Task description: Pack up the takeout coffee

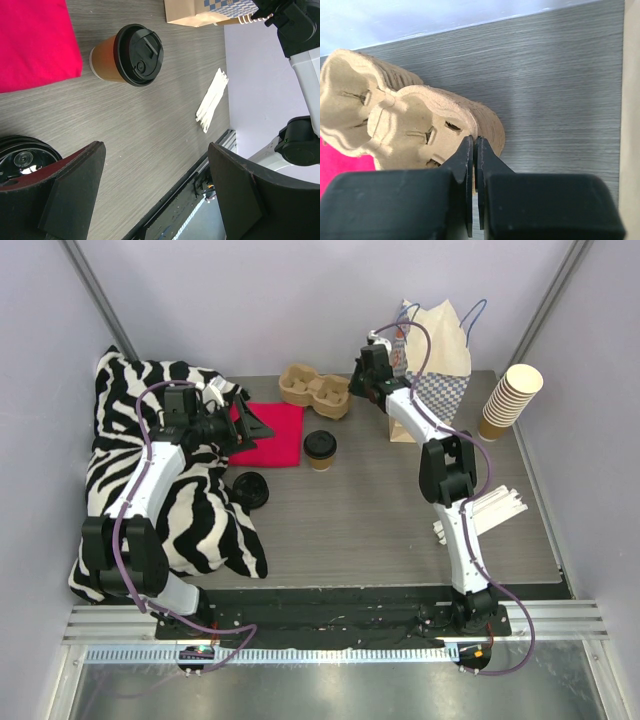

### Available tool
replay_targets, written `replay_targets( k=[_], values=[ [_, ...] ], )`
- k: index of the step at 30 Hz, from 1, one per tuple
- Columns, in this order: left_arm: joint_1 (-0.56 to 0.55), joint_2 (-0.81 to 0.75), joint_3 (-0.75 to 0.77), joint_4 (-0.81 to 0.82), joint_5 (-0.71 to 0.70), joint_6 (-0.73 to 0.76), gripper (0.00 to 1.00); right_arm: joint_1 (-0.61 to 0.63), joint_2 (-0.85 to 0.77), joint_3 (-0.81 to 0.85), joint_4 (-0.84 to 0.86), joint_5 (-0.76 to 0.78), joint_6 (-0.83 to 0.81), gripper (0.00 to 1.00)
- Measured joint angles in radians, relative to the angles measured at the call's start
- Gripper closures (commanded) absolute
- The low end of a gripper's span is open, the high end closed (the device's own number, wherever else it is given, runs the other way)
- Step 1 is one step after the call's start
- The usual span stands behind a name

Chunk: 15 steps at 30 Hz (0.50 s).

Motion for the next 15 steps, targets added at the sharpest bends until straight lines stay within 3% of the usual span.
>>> replay_targets(
  k=[15],
  values=[
    [0.002, 0.013, 0.000, 0.011, 0.004, -0.022, 0.12, -0.008, -0.118, -0.054, 0.055, -0.058, 0.099, 0.99]
  ],
)
